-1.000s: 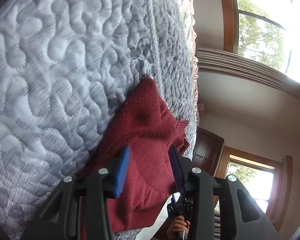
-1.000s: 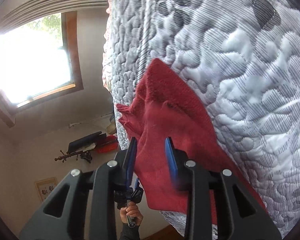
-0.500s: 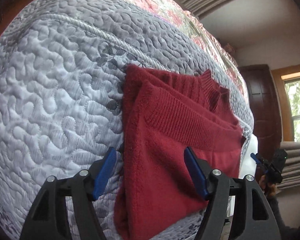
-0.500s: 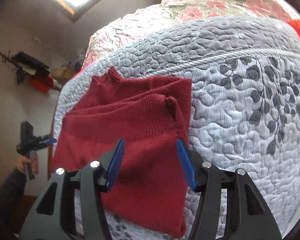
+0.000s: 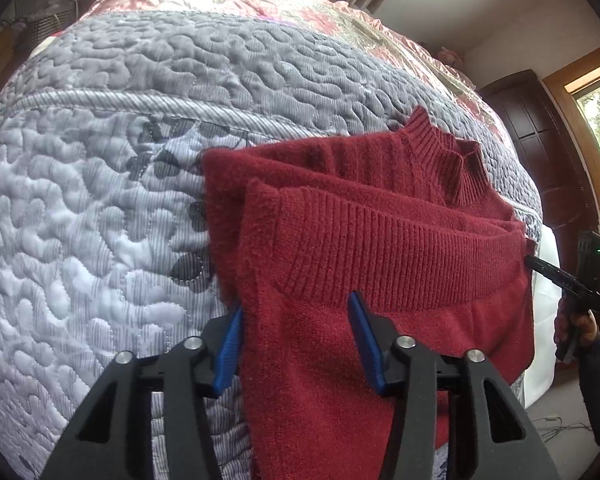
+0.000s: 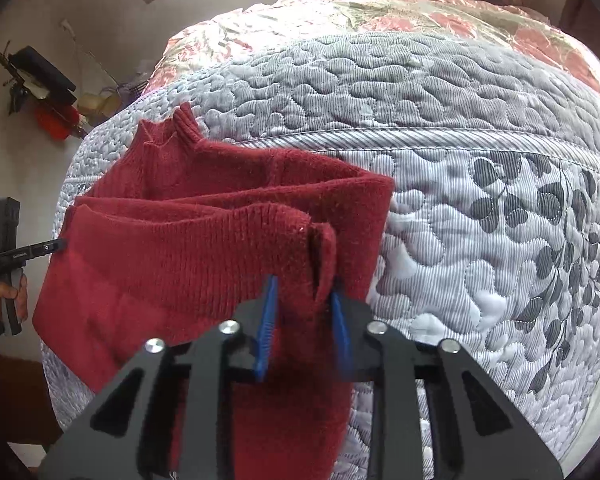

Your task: Fold small clothes

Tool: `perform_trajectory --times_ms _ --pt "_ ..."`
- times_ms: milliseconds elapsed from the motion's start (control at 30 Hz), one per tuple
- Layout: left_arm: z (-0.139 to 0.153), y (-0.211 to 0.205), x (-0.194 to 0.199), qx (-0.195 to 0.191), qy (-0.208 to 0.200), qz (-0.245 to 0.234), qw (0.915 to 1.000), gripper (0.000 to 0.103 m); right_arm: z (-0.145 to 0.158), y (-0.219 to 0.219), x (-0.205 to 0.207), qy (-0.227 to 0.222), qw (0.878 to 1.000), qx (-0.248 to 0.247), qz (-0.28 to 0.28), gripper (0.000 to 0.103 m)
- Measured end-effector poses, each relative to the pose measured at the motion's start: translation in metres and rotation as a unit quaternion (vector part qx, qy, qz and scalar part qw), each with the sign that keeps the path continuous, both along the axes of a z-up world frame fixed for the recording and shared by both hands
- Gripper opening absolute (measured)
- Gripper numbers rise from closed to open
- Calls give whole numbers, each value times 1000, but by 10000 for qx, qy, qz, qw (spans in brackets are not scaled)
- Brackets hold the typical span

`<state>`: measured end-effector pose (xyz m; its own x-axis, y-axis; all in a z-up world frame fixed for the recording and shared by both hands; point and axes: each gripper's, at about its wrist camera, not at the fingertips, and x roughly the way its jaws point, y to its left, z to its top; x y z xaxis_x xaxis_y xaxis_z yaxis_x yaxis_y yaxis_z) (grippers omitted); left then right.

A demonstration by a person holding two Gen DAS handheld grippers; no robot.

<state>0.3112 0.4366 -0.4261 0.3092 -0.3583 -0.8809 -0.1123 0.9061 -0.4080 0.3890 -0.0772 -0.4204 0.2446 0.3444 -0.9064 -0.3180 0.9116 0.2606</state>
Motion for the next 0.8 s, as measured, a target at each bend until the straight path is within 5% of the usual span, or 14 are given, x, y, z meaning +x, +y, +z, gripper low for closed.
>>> perform_trajectory --times_ms 100,167,233,300,433,500,600,733,800 --pt "-3 2 1 28 24 -31 10000 40 5 -5 -3 4 10000 83 8 12" --pt "-4 4 3 76 51 -16 10000 42 3 -5 -2 74 9999 89 55 16" --pt "-3 5 5 118 -6 -8 9999 54 2 -3 0 85 9999 47 92 20" --pt "-2 4 8 129 -30 -42 9999 54 -1 -2 2 131 9999 20 101 21" --pt "3 -7 13 658 -105 -250 9975 22 -4 -2 4 112 9999 -75 71 6" --pt "9 -10 11 843 -221 -293 9958 18 1 -4 2 72 10000 -17 46 6" --pt "15 -12 8 878 -298 -327 9952 19 2 -3 0 111 9999 89 93 8" --pt "9 -16 11 811 -239 -452 9954 38 -2 -1 3 208 9997 130 93 19" --pt "2 -16 16 783 -138 -469 9957 38 -3 1 6 216 9997 102 102 23"
